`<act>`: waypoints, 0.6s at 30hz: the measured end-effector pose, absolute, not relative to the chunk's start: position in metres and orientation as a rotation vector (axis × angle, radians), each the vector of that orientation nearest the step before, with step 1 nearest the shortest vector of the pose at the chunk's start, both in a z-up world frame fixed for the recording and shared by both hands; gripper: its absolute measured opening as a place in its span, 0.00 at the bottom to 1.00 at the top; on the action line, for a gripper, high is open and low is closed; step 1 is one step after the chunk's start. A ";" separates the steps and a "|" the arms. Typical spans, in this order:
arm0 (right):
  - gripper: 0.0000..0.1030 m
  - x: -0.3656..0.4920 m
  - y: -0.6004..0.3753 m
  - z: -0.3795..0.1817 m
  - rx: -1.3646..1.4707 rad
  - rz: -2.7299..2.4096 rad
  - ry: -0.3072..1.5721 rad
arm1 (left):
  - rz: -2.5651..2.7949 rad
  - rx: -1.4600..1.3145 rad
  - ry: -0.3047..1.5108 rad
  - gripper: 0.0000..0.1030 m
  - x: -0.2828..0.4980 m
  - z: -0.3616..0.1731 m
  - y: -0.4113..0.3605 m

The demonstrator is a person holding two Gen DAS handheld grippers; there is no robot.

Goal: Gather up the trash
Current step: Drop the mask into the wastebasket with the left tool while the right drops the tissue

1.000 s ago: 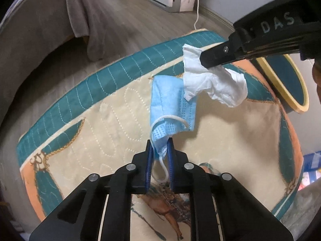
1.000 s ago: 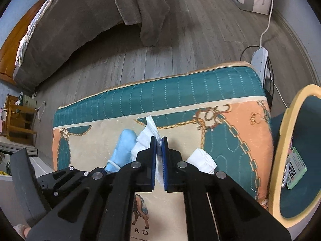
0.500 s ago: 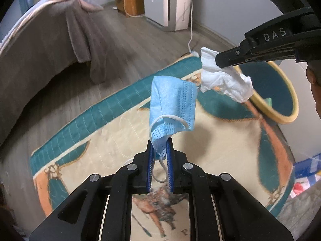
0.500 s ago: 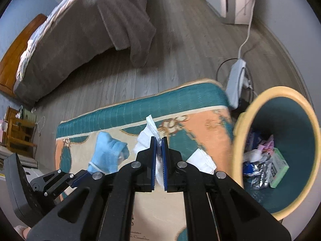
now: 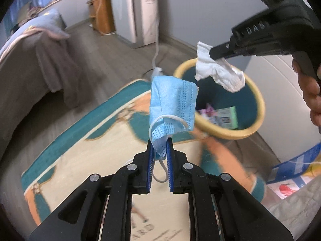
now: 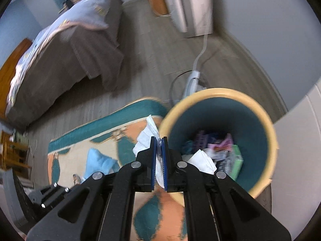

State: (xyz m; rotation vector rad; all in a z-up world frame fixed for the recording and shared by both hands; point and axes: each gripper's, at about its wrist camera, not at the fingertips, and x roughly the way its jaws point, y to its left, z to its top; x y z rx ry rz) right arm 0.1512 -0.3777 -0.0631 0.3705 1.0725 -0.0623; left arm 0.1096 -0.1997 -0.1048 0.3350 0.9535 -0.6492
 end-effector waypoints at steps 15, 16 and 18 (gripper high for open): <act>0.32 0.125 -0.454 -0.072 0.327 -0.255 1.050 | -0.731 0.291 0.870 0.53 0.108 -0.092 -0.285; 0.38 0.121 -0.458 -0.070 0.327 -0.261 1.050 | -0.738 0.282 0.858 0.55 0.106 -0.088 -0.287; 0.41 0.111 -0.463 -0.064 0.332 -0.269 1.046 | -0.753 0.275 0.838 0.60 0.099 -0.080 -0.288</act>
